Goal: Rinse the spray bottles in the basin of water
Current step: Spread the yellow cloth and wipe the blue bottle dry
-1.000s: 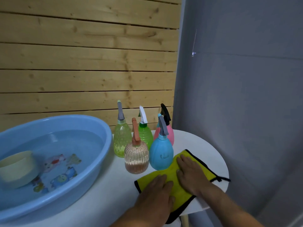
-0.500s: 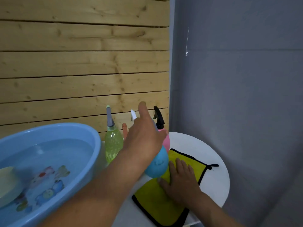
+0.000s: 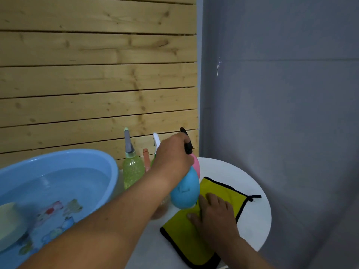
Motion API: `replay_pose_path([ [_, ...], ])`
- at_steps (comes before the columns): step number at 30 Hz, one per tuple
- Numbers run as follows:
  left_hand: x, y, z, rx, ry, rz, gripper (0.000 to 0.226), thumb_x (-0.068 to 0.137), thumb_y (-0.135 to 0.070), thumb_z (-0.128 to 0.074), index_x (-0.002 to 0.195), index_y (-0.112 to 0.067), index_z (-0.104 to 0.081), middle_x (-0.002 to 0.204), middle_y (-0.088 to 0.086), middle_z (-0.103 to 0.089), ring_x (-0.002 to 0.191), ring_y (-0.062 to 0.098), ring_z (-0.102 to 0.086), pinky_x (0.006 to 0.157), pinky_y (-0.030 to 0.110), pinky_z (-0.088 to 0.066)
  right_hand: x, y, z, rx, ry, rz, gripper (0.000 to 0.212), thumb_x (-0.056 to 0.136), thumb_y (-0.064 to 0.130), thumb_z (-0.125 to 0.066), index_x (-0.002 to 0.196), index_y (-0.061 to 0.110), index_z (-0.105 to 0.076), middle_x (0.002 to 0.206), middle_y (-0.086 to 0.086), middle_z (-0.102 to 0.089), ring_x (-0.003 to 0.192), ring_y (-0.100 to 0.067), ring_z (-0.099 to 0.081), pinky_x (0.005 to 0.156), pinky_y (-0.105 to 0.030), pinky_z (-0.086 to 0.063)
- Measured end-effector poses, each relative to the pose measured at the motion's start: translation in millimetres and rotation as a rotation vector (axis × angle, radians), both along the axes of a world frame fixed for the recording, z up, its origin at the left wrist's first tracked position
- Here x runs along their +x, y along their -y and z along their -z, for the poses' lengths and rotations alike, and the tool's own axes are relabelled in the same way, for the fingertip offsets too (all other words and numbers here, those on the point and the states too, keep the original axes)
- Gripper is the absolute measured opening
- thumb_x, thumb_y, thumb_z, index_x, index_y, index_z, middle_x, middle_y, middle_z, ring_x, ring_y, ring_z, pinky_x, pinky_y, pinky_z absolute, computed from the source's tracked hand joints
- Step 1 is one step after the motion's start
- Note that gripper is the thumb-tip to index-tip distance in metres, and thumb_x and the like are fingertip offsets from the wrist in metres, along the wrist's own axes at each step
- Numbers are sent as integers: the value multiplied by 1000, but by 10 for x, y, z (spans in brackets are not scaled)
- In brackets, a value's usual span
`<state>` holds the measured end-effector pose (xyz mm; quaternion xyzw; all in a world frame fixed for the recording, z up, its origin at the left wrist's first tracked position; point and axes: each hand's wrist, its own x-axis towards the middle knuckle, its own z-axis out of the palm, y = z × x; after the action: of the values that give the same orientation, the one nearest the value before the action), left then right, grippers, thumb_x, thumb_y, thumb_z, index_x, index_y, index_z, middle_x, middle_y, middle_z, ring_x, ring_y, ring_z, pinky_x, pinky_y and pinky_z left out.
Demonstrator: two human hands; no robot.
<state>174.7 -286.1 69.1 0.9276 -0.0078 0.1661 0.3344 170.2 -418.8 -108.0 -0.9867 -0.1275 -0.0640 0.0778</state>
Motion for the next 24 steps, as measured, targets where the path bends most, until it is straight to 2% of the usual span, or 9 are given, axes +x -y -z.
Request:
replay_pose_path([
  [3,11,-7,-337,-38,-17,47,45,76,-5,-73,117,-21,-63,93,-7,-53,88,23,-67,80,40,-59,-129,120,19,57,15,-212,66,87,70,-38,146,42,-34,152,6,-32,142,-18,-26,117,-40,-15],
  [6,1,-39,-584,-43,-21,72,44,76,-8,-75,115,-23,-63,85,-13,-51,76,20,-71,75,36,-60,-159,212,-29,185,144,-423,48,84,66,-54,123,41,-65,143,-1,-49,135,-25,-43,112,-45,-30],
  [8,-12,-64,-658,-40,-11,79,44,76,-8,-75,116,-23,-63,91,-10,-56,77,19,-70,75,34,-60,-122,198,-61,140,139,-619,37,89,61,-54,117,41,-68,139,2,-52,134,-19,-44,112,-39,-30],
  [10,-27,-81,-676,-38,-6,76,45,77,-8,-75,117,-23,-63,101,-4,-60,79,20,-70,75,34,-60,-63,153,-57,93,91,-689,37,94,57,-46,124,43,-62,140,9,-50,138,-12,-39,117,-39,-22],
  [12,-52,-94,-668,-40,-2,75,46,77,-8,-76,117,-24,-62,99,-4,-58,78,20,-70,74,34,-60,-12,119,-16,0,163,-584,36,90,54,-51,123,42,-64,132,12,-58,131,-13,-50,110,-43,-37],
  [15,-63,-109,-639,-38,12,84,48,77,-7,-77,119,-23,-62,101,-2,-58,83,22,-69,77,37,-60,70,6,-55,-27,221,-332,35,75,48,-73,108,36,-74,115,3,-70,108,-25,-68,86,-43,-56],
  [17,-56,-97,-610,-40,12,85,49,77,-6,-75,121,-23,-63,103,-2,-57,88,24,-68,80,39,-59,140,-115,-99,1,227,-213,37,71,45,-78,105,31,-76,110,-7,-71,103,-33,-68,83,-45,-57],
  [21,-13,-59,-512,-49,0,81,51,77,-5,-74,123,-23,-62,100,-4,-53,88,26,-69,80,40,-59,167,-272,-103,77,213,-183,36,79,45,-59,108,27,-71,102,-5,-67,94,-32,-62,83,-43,-49],
  [24,30,-40,-403,-57,-16,79,50,75,-5,-75,120,-24,-61,90,-11,-48,88,26,-67,80,44,-59,226,-109,-60,60,155,-119,41,80,55,-52,106,32,-73,104,-7,-67,99,-34,-64,88,-55,-49],
])
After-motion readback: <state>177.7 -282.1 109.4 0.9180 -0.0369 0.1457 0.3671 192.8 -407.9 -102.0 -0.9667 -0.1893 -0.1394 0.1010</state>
